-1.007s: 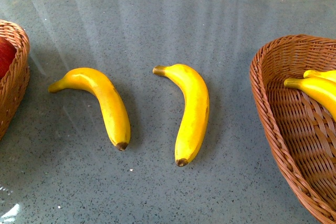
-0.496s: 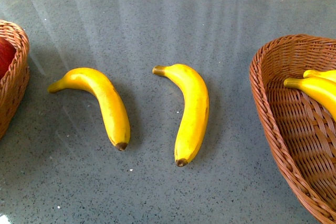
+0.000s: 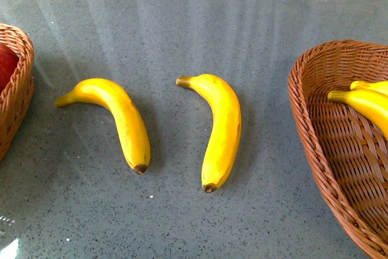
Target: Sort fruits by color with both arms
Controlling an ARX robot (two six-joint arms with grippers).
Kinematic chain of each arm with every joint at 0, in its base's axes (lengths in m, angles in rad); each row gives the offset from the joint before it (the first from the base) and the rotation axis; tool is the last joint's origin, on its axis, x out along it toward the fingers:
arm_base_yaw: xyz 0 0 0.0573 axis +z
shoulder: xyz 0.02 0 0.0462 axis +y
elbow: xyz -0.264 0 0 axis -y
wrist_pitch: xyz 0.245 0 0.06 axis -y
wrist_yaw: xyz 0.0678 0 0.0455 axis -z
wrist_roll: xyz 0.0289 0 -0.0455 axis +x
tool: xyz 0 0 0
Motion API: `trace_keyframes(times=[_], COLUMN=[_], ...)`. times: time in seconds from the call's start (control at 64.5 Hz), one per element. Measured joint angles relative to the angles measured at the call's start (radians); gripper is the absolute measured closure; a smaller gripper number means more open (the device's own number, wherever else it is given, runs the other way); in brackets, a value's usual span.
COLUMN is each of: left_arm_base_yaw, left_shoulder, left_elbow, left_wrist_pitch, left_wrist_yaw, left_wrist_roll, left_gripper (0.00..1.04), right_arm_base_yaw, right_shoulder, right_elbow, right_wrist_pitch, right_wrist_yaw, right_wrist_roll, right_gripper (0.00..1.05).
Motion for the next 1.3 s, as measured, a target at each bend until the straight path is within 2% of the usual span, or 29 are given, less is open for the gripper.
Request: trace_keyframes(times=[0.124, 0.263, 0.341, 0.387, 0.434, 0.573, 0.697, 1.038, 1.131, 1.302], left_arm_base_yaw=[0.042, 0.086, 0.074, 0.066, 0.049, -0.058, -0.101, -0.2, -0.274, -0.299], left_shoulder=[-0.133, -0.229, -0.323, -0.389, -0.448, -0.593, -0.663, -0.857, -0.91, -0.987], left_elbow=[0.0, -0.01, -0.162, -0.263, -0.338, -0.523, -0.586, -0.706, -0.727, -0.752], left_wrist_pitch=[0.001, 0.032, 0.385, 0.551, 0.653, 0.713, 0.713, 0.642, 0.609, 0.558], left_wrist_yaw=[0.061, 0.084, -0.148, -0.235, -0.281, -0.38, -0.426, -0.52, -0.612, -0.619], left_wrist_roll=[-0.087, -0.171, -0.324, -0.409, -0.462, -0.537, -0.544, -0.55, -0.551, -0.551], left_gripper=[0.09, 0.1, 0.24, 0.33, 0.42, 0.81, 1.03, 1.03, 1.03, 1.03], right_arm_base_yaw=[0.0, 0.0, 0.0, 0.0, 0.0, 0.0, 0.0, 0.0, 0.0, 0.0], right_shoulder=[0.0, 0.0, 0.0, 0.0, 0.0, 0.0, 0.0, 0.0, 0.0, 0.0], right_elbow=[0.0, 0.0, 0.0, 0.0, 0.0, 0.0, 0.0, 0.0, 0.0, 0.0], right_wrist_pitch=[0.0, 0.0, 0.0, 0.0, 0.0, 0.0, 0.0, 0.0, 0.0, 0.0], right_wrist_yaw=[0.0, 0.0, 0.0, 0.0, 0.0, 0.0, 0.0, 0.0, 0.001, 0.0], right_wrist_roll=[0.0, 0.0, 0.0, 0.0, 0.0, 0.0, 0.0, 0.0, 0.0, 0.0], right_gripper=[0.09, 0.09, 0.09, 0.09, 0.09, 0.09, 0.09, 0.09, 0.09, 0.09])
